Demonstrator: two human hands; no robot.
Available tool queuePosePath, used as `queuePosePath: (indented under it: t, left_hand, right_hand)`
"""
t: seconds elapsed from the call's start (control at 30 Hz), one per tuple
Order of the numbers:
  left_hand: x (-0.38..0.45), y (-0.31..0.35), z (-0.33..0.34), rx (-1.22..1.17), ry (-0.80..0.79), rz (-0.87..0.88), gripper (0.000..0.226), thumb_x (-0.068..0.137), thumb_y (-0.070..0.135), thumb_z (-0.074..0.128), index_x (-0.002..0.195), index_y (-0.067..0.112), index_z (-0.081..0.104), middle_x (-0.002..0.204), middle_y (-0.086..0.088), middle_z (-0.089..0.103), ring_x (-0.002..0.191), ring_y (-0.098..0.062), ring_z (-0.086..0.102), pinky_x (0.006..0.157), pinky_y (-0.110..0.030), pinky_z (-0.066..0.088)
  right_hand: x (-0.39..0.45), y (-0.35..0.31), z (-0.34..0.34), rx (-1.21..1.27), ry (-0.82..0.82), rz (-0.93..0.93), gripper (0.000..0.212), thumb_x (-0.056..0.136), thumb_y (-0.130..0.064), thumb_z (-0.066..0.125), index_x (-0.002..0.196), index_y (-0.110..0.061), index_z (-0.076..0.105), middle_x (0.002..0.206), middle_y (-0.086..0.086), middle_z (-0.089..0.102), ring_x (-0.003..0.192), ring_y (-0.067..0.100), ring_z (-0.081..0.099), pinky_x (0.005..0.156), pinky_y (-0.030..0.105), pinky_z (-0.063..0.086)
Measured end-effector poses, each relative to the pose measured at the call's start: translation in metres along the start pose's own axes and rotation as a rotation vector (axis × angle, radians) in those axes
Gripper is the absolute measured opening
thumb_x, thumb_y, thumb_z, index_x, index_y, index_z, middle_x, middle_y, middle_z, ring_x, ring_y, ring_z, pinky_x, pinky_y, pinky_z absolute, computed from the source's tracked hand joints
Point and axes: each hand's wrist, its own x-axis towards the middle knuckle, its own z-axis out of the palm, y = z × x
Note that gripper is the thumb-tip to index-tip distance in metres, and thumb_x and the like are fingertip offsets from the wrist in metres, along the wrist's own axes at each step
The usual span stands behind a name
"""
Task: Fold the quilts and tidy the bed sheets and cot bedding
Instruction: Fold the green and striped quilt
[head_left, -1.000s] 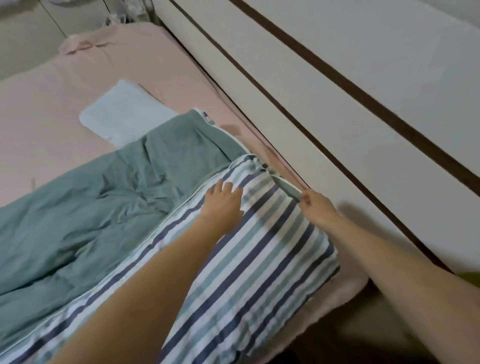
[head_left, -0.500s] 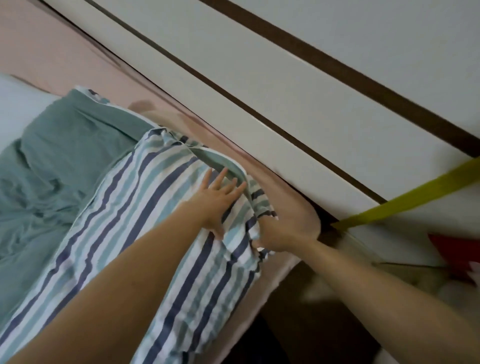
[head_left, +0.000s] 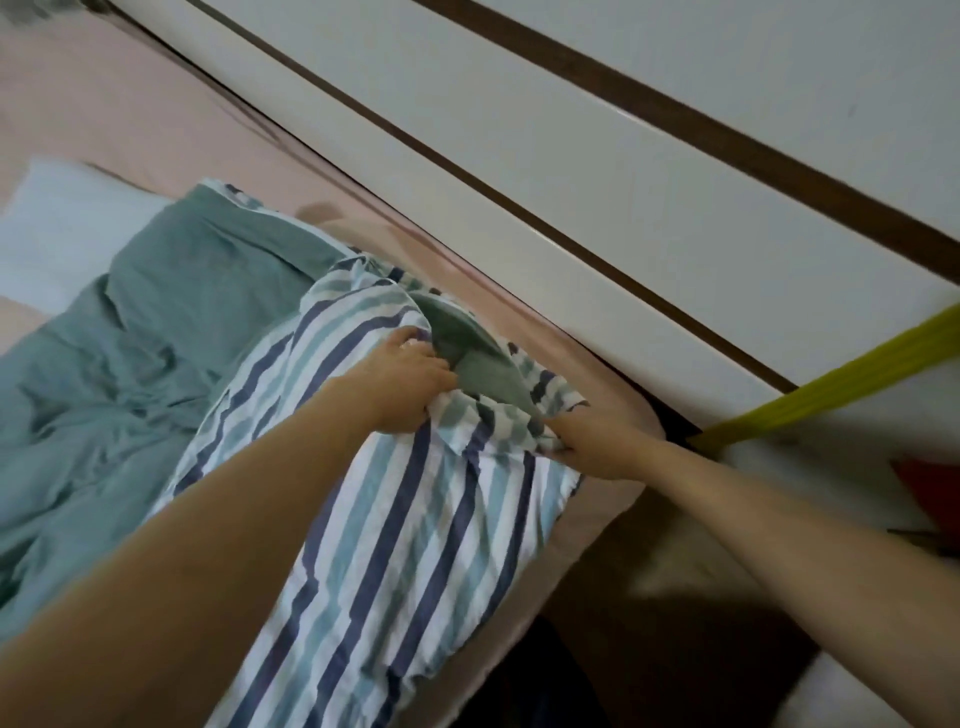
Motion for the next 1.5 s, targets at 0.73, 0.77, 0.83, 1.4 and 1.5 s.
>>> queuePosePath:
  t: [0.73, 0.77, 0.83, 1.4, 1.5]
  left_hand:
    - [0.056, 0.097, -0.006, -0.437, 0.016, -0.284, 0.048, 0.097, 0.023, 0.046, 0.142, 0.014, 0.033, 0.142, -0.013, 0.039, 0.130, -0.033, 0.039, 0.107, -0.050, 0.032]
    - [0.051, 0.086, 0.004, -0.473, 0.014, -0.388, 0.054, 0.094, 0.024, 0.051, 0.142, 0.013, 0.029, 0.143, -0.014, 0.037, 0.131, -0.035, 0.037, 0.106, -0.052, 0.032]
    - [0.038, 0.066, 0.024, -0.563, -0.058, -0.585, 0.081, 0.086, 0.043, 0.064, 0.146, 0.012, 0.019, 0.147, -0.018, 0.030, 0.136, -0.039, 0.031, 0.108, -0.056, 0.029]
    - [0.003, -0.060, 0.045, -0.884, 0.250, -0.835, 0.030, 0.088, 0.032, 0.056, 0.113, 0.016, 0.055, 0.115, -0.015, 0.061, 0.106, -0.037, 0.057, 0.084, -0.043, 0.046]
    - [-0.011, -0.070, 0.077, -0.930, -0.063, -0.741, 0.061, 0.087, 0.043, 0.061, 0.136, 0.011, 0.042, 0.138, -0.018, 0.044, 0.126, -0.038, 0.044, 0.105, -0.049, 0.038]
  right_hand:
    - [-0.066, 0.011, 0.002, 0.280, 0.053, 0.512, 0.066, 0.089, -0.044, 0.061, 0.141, -0.013, 0.035, 0.142, 0.006, 0.044, 0.129, 0.027, 0.045, 0.102, 0.042, 0.042]
    - [-0.049, 0.002, -0.001, 0.303, 0.138, 0.470, 0.069, 0.088, -0.047, 0.062, 0.141, -0.012, 0.036, 0.142, 0.006, 0.044, 0.129, 0.025, 0.044, 0.104, 0.040, 0.041]
    - [-0.016, -0.011, -0.005, 0.245, 0.225, 0.394, 0.078, 0.085, -0.053, 0.062, 0.144, -0.012, 0.032, 0.146, 0.009, 0.041, 0.132, 0.025, 0.040, 0.107, 0.040, 0.037]
    - [0.140, -0.107, -0.060, 0.171, 0.491, 0.328, 0.020, 0.098, -0.017, 0.045, 0.110, -0.012, 0.060, 0.107, 0.007, 0.065, 0.101, 0.026, 0.061, 0.088, 0.038, 0.049]
    - [0.151, -0.109, -0.048, -0.061, 0.268, 0.511, 0.038, 0.096, -0.019, 0.048, 0.132, -0.007, 0.050, 0.136, 0.015, 0.051, 0.123, 0.032, 0.049, 0.103, 0.042, 0.041]
